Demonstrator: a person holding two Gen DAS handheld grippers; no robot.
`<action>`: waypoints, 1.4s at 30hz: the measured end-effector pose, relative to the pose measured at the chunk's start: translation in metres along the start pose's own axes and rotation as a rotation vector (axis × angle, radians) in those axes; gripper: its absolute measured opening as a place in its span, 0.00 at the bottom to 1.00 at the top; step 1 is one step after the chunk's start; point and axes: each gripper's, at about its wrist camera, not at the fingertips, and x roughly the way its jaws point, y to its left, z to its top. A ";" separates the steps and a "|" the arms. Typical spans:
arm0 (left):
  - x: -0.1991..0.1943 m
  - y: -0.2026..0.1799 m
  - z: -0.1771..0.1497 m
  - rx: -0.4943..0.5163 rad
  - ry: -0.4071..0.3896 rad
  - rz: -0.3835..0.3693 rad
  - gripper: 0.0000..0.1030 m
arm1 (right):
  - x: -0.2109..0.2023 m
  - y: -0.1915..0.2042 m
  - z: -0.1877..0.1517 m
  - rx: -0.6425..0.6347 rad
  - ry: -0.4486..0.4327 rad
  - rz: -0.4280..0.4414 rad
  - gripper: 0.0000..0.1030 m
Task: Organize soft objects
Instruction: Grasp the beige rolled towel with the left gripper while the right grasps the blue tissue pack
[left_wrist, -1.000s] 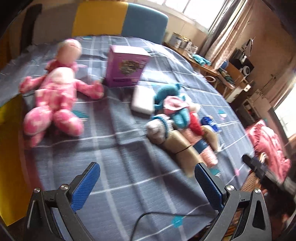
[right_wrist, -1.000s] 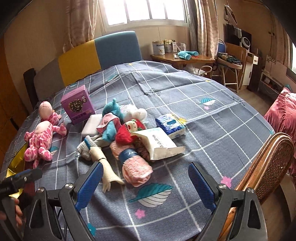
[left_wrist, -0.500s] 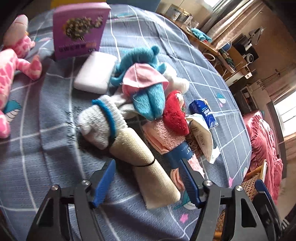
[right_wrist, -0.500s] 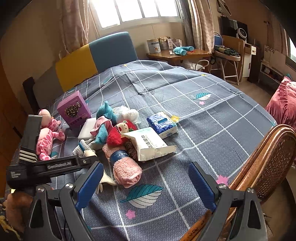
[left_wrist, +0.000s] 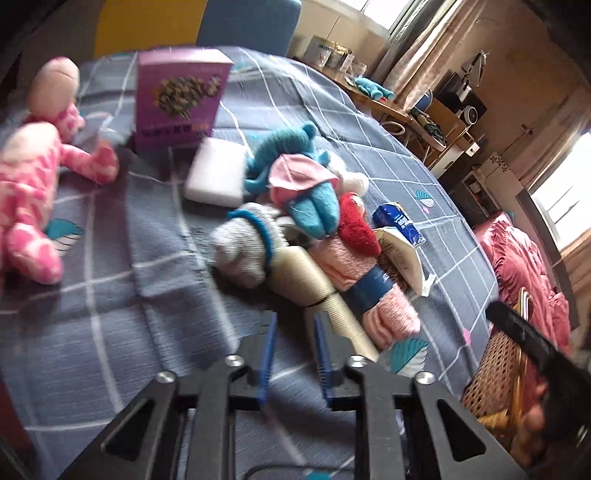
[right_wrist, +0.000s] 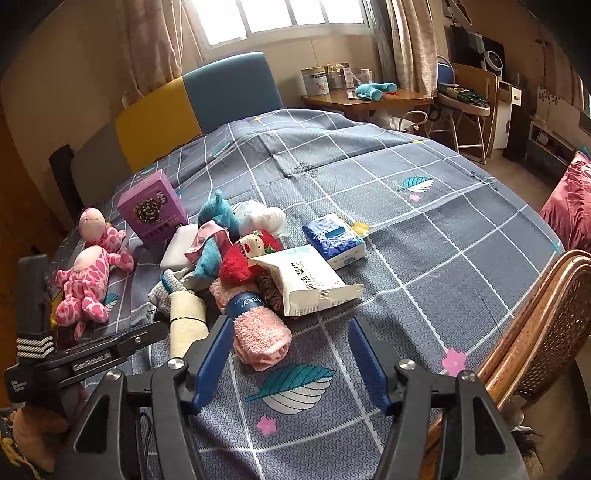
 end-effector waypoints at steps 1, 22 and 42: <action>-0.010 0.005 -0.004 0.017 -0.020 0.019 0.14 | 0.002 0.001 0.002 -0.003 0.008 0.000 0.57; 0.045 -0.033 0.023 -0.102 0.131 -0.016 0.49 | 0.010 0.021 0.022 -0.035 0.043 0.008 0.55; 0.007 -0.017 -0.009 0.020 0.025 -0.094 0.16 | 0.112 -0.040 0.105 0.048 0.191 -0.168 0.57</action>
